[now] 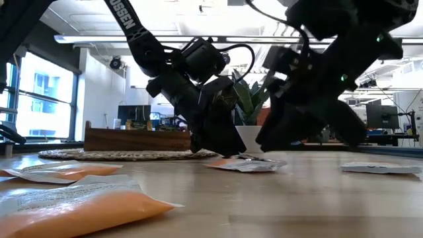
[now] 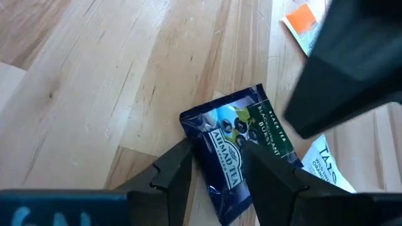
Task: Pick & Place Tea
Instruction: Put the black tea bag into the right section of the wooden organizer
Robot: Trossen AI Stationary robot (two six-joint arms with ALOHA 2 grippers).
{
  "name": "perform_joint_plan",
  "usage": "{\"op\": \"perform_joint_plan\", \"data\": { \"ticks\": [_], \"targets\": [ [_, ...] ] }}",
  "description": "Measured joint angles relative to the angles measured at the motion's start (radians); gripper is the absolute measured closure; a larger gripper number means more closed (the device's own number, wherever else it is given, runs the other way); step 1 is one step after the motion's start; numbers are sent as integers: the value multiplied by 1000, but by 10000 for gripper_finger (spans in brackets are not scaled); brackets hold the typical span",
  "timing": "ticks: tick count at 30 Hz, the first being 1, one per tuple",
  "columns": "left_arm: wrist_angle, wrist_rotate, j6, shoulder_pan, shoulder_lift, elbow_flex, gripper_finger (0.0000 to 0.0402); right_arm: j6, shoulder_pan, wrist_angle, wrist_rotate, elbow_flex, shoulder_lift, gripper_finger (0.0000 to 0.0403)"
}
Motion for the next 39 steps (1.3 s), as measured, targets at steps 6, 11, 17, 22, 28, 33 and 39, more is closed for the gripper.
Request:
{"op": "perform_joint_plan", "data": {
  "ticks": [6, 11, 17, 22, 28, 33, 39],
  "targets": [
    [0, -3, 0, 0, 0, 0, 259, 0, 21, -11, -100, 0, -60, 284],
    [1, -5, 0, 0, 0, 0, 259, -1, 41, -86, -105, -1, -32, 284],
    [10, -6, -15, 0, 0, 0, 259, -130, 44, -79, -35, -8, 23, 285],
    [13, 20, -72, 1, 1, 0, 259, -180, 4, -75, -24, -6, 36, 285],
    [18, 45, -95, -1, 1, 0, 259, -185, -59, -31, -85, -8, 38, 285],
    [21, 80, -95, -1, 1, 0, 259, -286, -65, -3, -58, -10, 40, 285],
    [23, 82, -80, -1, 1, -1, 259, -289, -61, 52, -22, -12, 43, 286]
  ]
}}
